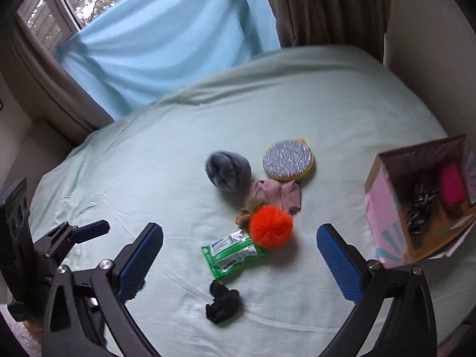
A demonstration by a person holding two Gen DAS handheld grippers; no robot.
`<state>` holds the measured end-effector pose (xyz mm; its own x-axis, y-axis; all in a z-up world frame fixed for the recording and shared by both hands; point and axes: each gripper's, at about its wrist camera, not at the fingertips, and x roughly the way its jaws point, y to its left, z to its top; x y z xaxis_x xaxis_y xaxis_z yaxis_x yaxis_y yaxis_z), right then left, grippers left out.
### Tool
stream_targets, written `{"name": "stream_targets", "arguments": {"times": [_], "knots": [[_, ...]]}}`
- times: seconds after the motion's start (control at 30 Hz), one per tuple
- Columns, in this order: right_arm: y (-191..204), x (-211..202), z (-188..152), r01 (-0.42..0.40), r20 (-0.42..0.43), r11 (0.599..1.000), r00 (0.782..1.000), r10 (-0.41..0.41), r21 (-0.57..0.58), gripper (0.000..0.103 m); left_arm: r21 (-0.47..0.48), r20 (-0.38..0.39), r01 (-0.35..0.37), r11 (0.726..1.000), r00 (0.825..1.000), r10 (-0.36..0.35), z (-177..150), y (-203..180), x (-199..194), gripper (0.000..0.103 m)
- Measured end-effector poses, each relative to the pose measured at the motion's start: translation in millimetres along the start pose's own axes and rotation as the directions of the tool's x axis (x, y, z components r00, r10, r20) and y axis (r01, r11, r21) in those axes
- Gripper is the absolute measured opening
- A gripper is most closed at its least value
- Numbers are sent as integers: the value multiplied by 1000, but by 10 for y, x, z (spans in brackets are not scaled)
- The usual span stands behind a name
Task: Organize soft objects
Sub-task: 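Grasp the green wipe pack with the left tool while the right tool grasps the orange pompom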
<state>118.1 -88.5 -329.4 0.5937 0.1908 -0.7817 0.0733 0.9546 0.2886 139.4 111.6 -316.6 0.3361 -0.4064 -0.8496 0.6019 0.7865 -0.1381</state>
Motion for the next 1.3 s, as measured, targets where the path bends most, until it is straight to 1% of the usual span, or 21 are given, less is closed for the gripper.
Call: {"name": "stream_targets", "arguments": {"times": [0.17,0.23,0.27,0.43,0.5,0.53,0.57,0.63,0.7,0.8,0.93,1.0,1.13,1.23,1.27,1.3], "knots": [[-201,492,-33,17,-40,1000,999,-17,11,103,82,-56,32,996,998,-28,-55,-77,600,100],[-278,701,-52,19,-58,1000,998,-18,10,97,125,-79,41,991,996,-31,-88,-132,837,98],[-309,784,-58,18,-69,1000,997,-17,11,96,148,-91,48,988,995,-35,-104,-160,970,97],[-442,1172,-95,9,-111,1000,994,-6,25,94,200,-118,70,977,992,-47,-135,-226,1369,95],[-481,1319,-115,-7,-128,999,992,12,42,94,215,-123,70,974,991,-44,-142,-235,1483,94],[-492,1379,-122,-18,-133,998,991,25,53,92,219,-129,71,973,991,-43,-141,-231,1550,93],[-496,1423,-126,-27,-138,998,990,35,61,89,220,-133,73,973,990,-44,-139,-222,1593,92],[-508,1544,-151,-42,-161,996,986,53,73,80,220,-145,82,972,988,-50,-134,-219,1701,88],[-511,1631,-164,-46,-173,995,983,60,83,76,223,-162,94,970,985,-59,-139,-228,1804,80],[-516,1716,-196,-46,-184,994,981,64,98,71,218,-183,110,970,981,-70,-143,-235,1922,71],[-541,1809,-245,-64,-206,991,975,87,115,57,213,-199,117,970,977,-75,-143,-222,2012,67],[-540,1818,-242,-61,-209,992,974,82,107,55,224,-198,121,967,977,-77,-146,-238,2029,63],[-589,1852,-230,-58,-215,993,973,79,102,44,226,-196,123,966,978,-79,-171,-253,2042,58],[-610,1888,-216,-58,-221,992,972,81,108,38,218,-193,127,968,977,-85,-214,-244,2034,53],[-608,1894,-216,-59,-223,993,971,81,104,38,217,-192,127,968,978,-85,-235,-223,2032,46],[-609,1898,-220,-57,-223,993,972,78,99,38,217,-193,127,968,977,-85,-257,-202,2027,43]]}}
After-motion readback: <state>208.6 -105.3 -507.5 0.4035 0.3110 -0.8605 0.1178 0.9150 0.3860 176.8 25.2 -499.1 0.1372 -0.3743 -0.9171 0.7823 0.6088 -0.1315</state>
